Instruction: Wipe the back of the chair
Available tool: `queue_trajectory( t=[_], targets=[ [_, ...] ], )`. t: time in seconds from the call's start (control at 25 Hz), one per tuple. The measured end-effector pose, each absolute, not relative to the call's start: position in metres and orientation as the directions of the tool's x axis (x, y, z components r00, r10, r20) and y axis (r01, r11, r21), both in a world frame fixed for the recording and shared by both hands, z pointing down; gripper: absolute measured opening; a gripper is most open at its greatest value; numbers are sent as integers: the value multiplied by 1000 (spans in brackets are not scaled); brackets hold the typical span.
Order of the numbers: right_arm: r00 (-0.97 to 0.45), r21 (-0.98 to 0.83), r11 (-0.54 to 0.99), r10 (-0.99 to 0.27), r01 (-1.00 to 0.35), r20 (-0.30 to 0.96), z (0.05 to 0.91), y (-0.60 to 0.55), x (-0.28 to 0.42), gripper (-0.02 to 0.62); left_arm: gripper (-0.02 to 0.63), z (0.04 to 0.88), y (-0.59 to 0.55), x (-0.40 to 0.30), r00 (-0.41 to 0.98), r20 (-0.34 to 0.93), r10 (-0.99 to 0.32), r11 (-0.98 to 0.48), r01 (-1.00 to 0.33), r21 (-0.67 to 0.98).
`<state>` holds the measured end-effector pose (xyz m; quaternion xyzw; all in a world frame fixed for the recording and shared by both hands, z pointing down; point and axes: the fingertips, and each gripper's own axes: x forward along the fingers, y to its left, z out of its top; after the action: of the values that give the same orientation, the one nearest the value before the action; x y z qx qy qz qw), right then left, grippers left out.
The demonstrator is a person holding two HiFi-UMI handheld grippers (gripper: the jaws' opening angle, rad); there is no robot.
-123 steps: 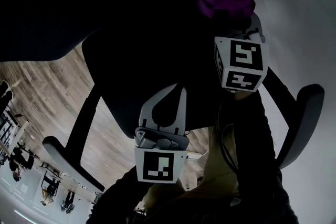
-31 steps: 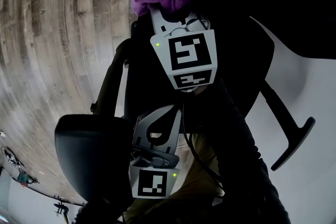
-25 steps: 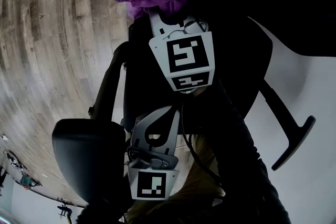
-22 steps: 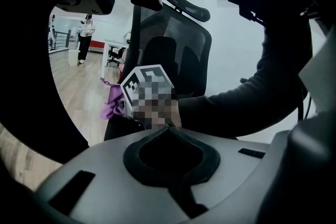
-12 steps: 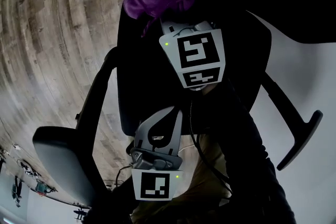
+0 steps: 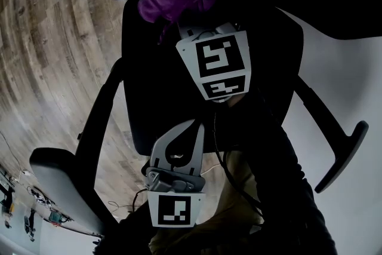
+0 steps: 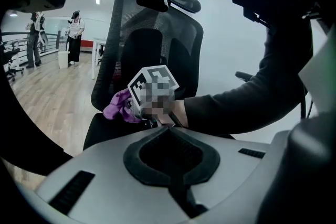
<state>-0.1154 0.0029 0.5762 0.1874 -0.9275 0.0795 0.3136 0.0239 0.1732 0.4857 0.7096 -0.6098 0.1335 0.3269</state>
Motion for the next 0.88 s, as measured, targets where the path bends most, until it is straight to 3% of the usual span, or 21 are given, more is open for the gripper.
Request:
queue_trajectory(
  t=[0.4, 0.68, 0.88],
  targets=[
    [-722, -42, 897, -326, -441, 610, 574, -17, -86, 62, 0, 490, 155, 22, 184, 597, -781, -22, -963, 267],
    [-699, -47, 869, -362, -492, 616, 572, -44, -40, 63, 0, 504, 120, 1, 60, 599, -798, 147, -946, 290],
    [-691, -47, 861, -372, -506, 620, 567, -56, -17, 62, 0, 504, 77, -9, 7, 563, -827, 183, -943, 279]
  ],
)
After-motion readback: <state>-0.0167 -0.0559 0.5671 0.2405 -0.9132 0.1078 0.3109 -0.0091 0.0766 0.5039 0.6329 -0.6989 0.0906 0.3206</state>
